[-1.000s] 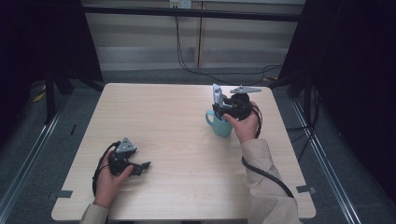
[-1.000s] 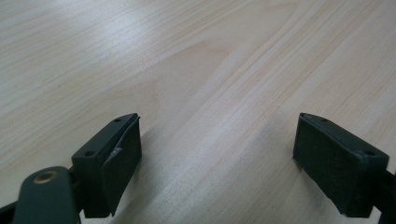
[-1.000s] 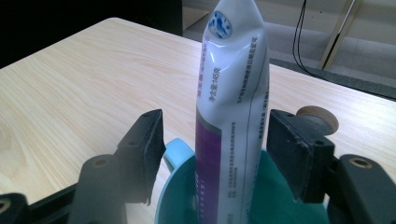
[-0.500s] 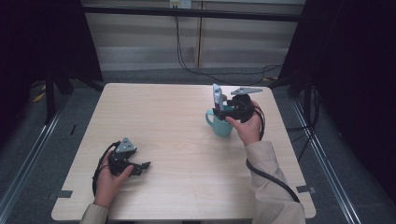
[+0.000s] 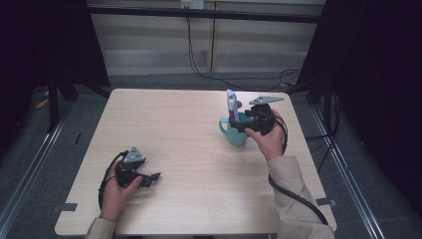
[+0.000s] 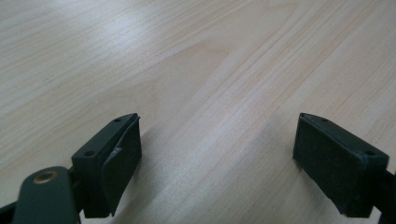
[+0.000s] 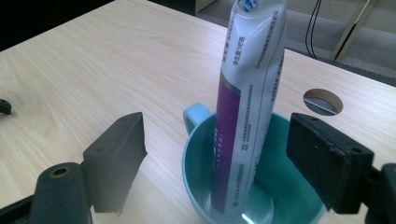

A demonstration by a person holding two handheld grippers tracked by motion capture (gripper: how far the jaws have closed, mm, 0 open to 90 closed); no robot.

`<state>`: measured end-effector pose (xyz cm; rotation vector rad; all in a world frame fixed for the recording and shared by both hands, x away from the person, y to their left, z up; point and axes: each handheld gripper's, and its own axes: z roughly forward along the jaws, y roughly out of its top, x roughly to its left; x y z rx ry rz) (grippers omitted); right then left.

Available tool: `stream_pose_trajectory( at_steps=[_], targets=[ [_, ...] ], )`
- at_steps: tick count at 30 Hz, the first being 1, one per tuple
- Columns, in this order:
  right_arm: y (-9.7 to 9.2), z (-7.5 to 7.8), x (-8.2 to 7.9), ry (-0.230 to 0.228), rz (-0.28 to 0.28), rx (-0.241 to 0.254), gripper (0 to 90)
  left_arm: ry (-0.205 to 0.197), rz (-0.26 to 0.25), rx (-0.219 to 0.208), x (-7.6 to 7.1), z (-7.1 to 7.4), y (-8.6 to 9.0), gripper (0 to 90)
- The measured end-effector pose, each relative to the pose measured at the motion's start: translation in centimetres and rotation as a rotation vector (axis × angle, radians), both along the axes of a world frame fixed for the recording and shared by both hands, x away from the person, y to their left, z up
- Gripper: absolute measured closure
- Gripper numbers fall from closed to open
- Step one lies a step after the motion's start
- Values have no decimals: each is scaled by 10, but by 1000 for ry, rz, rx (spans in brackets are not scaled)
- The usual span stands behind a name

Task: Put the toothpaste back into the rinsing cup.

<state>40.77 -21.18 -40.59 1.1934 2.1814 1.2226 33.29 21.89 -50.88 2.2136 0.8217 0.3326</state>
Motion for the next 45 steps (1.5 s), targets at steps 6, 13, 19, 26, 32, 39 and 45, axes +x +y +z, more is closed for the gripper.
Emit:
stream_pose_trajectory(
  at_steps=[6, 13, 19, 26, 32, 39, 45],
  targets=[
    [-3, 2, -7, -3, 11, 0, 181, 0, 0, 0, 0, 0, 0, 151],
    [-4, 5, -18, 5, 26, -18, 171, 0, 0, 0, 0, 0, 0, 151],
    [-6, 5, -27, 11, 43, -30, 166, 0, 0, 0, 0, 0, 0, 151],
    [-9, 4, -37, 28, 59, -29, 157, 0, 0, 0, 0, 0, 0, 151],
    [-14, -2, -47, 31, 71, -31, 157, -1, 0, 0, 0, 0, 0, 151],
    [-21, -9, -61, 40, 81, -27, 157, -3, 3, 2, 0, 0, 0, 151],
    [-28, -17, -71, 41, 91, -14, 157, -3, 3, 1, 0, 0, 0, 151]
  ],
)
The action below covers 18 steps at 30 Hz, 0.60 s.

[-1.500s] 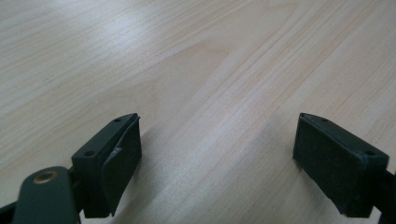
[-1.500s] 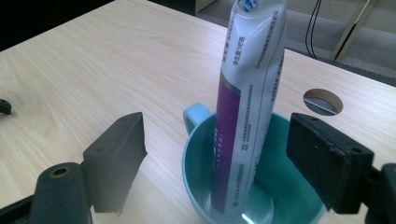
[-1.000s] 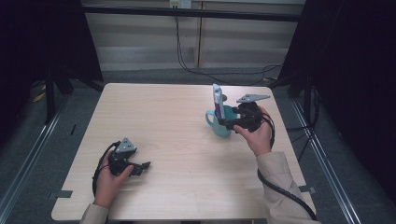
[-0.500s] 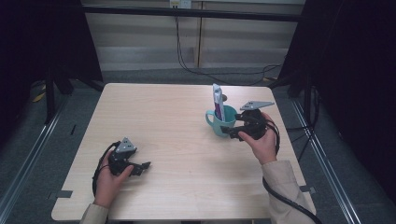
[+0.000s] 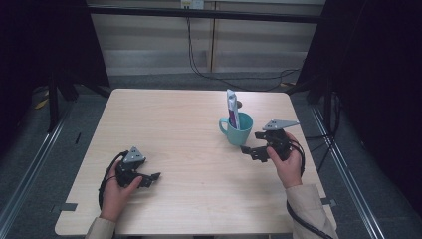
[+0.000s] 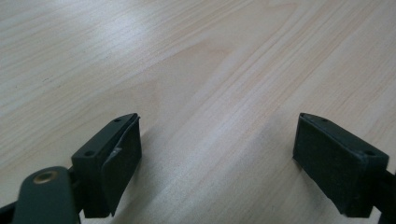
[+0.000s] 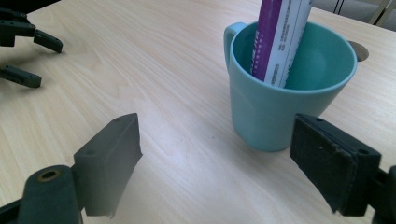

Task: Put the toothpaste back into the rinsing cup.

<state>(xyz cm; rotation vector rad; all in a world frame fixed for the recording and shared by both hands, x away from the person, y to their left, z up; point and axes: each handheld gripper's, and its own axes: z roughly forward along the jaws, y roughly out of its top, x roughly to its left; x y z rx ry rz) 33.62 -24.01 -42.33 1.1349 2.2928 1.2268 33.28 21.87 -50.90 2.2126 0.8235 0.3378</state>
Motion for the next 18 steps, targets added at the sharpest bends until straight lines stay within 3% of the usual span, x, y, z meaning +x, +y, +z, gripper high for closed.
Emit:
stream_pose_trajectory(
  at_steps=[18],
  targets=[
    [-13, -30, -24, 15, -15, 41, 157, 0, 0, 1, 0, 0, 0, 151]
  ],
)
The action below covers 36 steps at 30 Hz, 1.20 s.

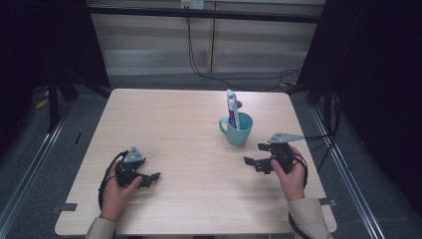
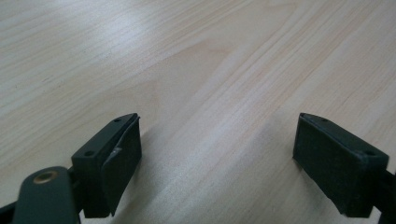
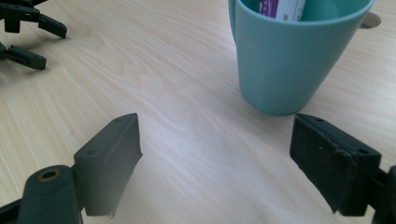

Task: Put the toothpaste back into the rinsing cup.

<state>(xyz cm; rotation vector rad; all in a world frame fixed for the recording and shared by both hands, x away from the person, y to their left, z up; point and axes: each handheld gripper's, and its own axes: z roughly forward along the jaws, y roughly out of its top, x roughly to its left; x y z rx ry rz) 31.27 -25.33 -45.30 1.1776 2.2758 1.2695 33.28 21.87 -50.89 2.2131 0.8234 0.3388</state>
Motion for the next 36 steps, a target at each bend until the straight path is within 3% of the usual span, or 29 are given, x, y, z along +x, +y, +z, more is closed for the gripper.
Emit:
stream_pose_trajectory(
  at_steps=[24, 36],
  targets=[
    [-29, -40, -27, 58, -55, -2, 157, 0, 0, -1, 0, 0, 0, 152],
    [-35, -52, -38, 68, -56, -73, 157, 0, 0, -1, 0, 0, 0, 152]
  ],
)
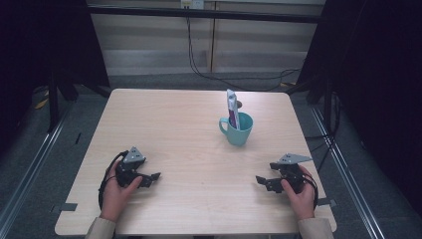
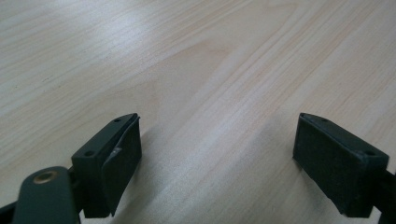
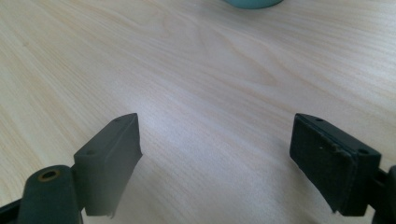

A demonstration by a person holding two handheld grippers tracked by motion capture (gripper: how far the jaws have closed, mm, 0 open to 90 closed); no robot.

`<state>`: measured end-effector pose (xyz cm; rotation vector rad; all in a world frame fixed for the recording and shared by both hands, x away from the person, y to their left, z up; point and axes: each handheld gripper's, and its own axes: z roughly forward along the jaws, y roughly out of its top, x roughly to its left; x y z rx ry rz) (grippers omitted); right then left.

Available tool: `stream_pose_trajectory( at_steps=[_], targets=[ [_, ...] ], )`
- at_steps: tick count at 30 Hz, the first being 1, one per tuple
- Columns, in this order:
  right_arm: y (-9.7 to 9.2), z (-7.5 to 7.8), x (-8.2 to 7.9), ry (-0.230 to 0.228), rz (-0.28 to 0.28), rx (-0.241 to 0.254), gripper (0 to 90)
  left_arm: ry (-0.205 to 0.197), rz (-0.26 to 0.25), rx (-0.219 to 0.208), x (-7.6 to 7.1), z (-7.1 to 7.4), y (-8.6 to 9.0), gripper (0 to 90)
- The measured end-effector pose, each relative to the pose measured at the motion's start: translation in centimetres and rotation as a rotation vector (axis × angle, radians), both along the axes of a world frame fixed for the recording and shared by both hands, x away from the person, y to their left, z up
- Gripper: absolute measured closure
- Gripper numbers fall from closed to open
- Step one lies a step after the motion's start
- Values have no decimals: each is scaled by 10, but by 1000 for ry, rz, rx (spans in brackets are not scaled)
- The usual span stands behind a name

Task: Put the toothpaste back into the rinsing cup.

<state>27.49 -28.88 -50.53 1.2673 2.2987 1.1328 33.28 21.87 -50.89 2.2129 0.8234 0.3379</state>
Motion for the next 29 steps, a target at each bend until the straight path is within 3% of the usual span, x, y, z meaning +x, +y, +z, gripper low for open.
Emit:
stream_pose_trajectory(
  at_steps=[12, 15, 29],
  targets=[
    [-1, -5, -7, -12, 20, -72, 152, 0, 1, 0, 0, 0, 0, 151],
    [1, -6, -8, -25, 44, -109, 138, 0, 0, 1, 0, 0, 0, 151],
    [1, -6, -8, -19, 46, -106, 131, -1, 0, 1, 0, 0, 0, 151]
  ],
)
